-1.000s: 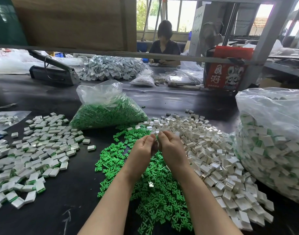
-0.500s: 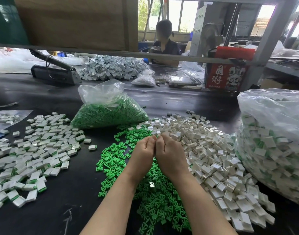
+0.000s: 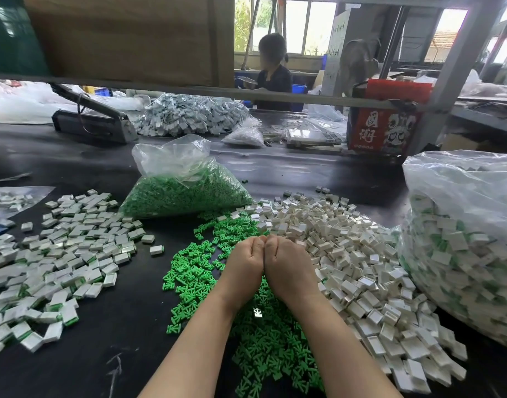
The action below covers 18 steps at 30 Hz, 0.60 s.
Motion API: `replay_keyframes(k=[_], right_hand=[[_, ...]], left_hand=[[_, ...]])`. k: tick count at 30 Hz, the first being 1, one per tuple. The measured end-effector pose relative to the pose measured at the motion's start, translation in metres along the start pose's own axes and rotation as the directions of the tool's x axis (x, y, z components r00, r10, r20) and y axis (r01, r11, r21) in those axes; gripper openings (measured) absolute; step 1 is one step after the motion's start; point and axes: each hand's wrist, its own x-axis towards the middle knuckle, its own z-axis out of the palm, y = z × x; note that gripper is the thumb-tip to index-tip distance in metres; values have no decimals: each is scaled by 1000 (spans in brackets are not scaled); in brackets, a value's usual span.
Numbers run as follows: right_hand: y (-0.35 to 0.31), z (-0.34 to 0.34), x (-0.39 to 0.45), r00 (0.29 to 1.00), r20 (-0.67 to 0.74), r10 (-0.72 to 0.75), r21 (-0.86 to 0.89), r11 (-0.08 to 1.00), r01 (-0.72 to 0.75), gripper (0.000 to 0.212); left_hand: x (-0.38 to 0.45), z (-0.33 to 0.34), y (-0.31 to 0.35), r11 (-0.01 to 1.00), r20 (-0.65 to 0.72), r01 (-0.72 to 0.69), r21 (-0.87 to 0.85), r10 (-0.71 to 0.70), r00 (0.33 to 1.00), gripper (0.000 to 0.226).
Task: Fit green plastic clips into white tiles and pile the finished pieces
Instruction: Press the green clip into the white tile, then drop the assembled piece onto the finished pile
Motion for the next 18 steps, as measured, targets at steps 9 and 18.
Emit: replay_keyframes(k=[9,18], right_hand=[[1,0,-1,1000,-1,15,-6,1000,-15,43],[4,-3,0,999,33,14,38,999,-15,40]], left_hand=[[-2,4,1,998,-12,6,-57,-7,1000,35],[-2,-3,0,999,32,38,-9,-37,999,30]])
